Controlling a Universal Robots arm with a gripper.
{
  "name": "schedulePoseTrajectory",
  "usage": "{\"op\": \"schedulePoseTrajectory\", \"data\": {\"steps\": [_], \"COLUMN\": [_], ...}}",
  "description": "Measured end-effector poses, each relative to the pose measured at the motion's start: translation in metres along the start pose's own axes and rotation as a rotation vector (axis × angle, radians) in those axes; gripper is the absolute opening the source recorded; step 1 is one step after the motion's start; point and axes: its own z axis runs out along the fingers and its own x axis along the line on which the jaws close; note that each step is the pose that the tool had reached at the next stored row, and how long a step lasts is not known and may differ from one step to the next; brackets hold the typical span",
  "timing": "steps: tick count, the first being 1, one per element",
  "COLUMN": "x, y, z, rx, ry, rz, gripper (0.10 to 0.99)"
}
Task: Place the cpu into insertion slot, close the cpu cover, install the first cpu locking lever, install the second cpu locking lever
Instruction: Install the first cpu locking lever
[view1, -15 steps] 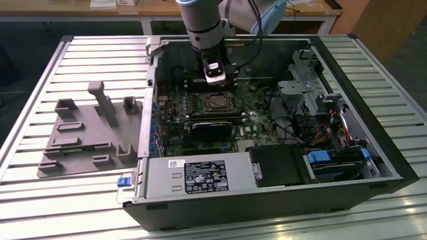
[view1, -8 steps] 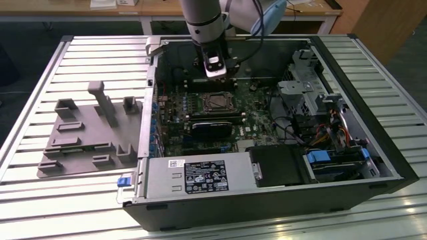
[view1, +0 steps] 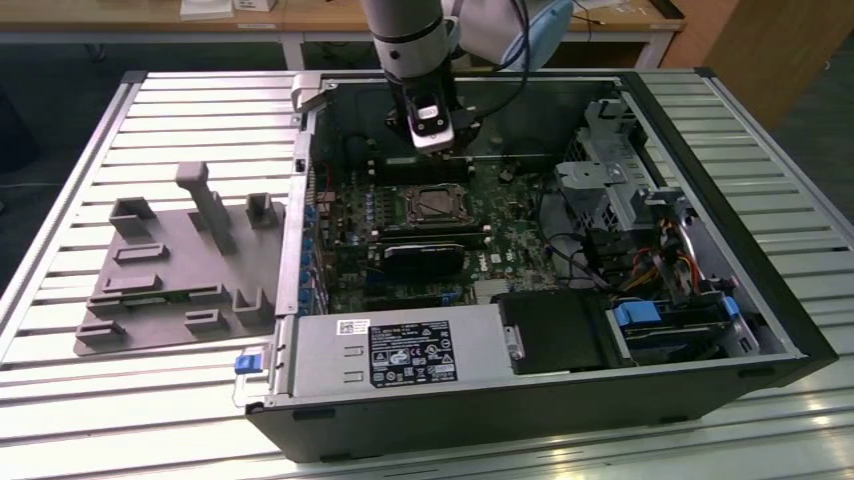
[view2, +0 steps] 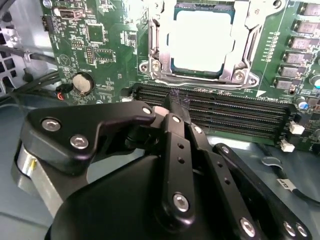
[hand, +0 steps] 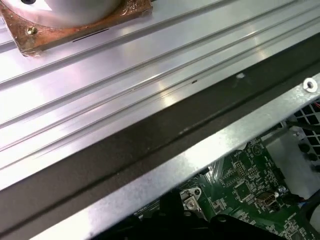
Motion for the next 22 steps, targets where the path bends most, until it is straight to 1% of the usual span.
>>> {"op": "schedulePoseTrajectory", "data": {"steps": [1, 2, 4, 5, 6, 8, 10, 12, 14, 20, 21, 22], "x": [0.0000, -0.0001, -0.0005, -0.0008, -0.0012, -0.0020, -0.0024, -0.0025, -0.0032, -0.0062, -0.0076, -0.0081], "y": [0.0000, 0.0000, 0.0002, 0.0003, 0.0005, 0.0010, 0.0012, 0.0010, -0.0001, -0.0055, -0.0080, -0.0088], "z": [0.0000, 0.0001, 0.0004, 0.0008, 0.0011, 0.0018, 0.0023, 0.0027, 0.0027, 0.0025, 0.0024, 0.0023], "rx": [0.001, 0.004, 0.017, 0.025, 0.033, 0.048, 0.061, 0.069, 0.073, 0.078, 0.080, 0.081], "ry": [0.0008, 0.0072, 0.0286, 0.0375, 0.0447, 0.0518, 0.0553, 0.0555, 0.0546, 0.0515, 0.0505, 0.0499], "rz": [0.000, 0.001, 0.002, 0.003, 0.003, 0.001, 0.000, -0.001, -0.002, -0.004, -0.004, -0.004], "gripper": [0.102, 0.102, 0.102, 0.102, 0.102, 0.102, 0.102, 0.102, 0.102, 0.102, 0.102, 0.102]}}
